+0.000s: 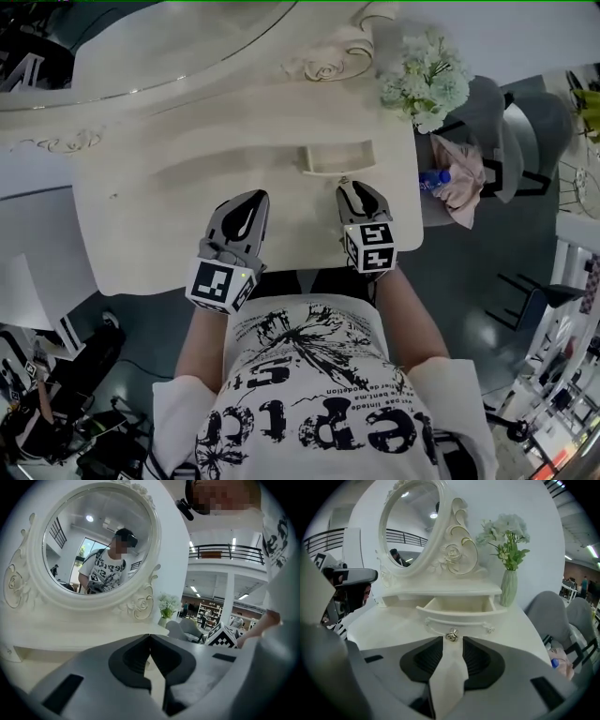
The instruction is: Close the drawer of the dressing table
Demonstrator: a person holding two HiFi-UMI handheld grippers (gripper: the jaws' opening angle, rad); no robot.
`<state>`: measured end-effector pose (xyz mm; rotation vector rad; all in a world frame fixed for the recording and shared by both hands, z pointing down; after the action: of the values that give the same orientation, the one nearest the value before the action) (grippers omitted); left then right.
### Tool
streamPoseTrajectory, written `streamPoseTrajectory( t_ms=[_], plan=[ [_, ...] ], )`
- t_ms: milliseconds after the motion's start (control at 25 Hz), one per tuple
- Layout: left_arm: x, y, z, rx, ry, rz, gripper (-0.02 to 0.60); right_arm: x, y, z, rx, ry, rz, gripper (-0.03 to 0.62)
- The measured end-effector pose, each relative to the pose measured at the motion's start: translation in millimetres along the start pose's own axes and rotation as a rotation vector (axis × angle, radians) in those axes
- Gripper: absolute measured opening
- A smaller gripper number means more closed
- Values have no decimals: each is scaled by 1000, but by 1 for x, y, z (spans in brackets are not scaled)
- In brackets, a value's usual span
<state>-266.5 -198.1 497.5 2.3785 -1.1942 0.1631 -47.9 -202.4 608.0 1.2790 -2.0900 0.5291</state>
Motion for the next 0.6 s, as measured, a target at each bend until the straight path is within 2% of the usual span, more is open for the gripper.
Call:
streamPoseTrajectory(
  t_ms=[200, 600],
  plan=[
    [3, 3, -1, 1, 9, -6, 18, 10, -2, 3, 69, 12, -6, 126],
    [9, 14, 9, 4, 9, -12, 18, 15, -2, 6, 75, 42, 22, 109]
  ],
)
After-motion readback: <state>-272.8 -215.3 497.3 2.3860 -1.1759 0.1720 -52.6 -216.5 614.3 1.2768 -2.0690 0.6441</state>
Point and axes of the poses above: the fingertips, and each gripper's own axes: x forward along the fingers, y to its left, z out of its top, the point moved 6 cm from there along -x, backward along the fingers, and after that the axes turned 8 degrees about -x, right-handed, at the moved point
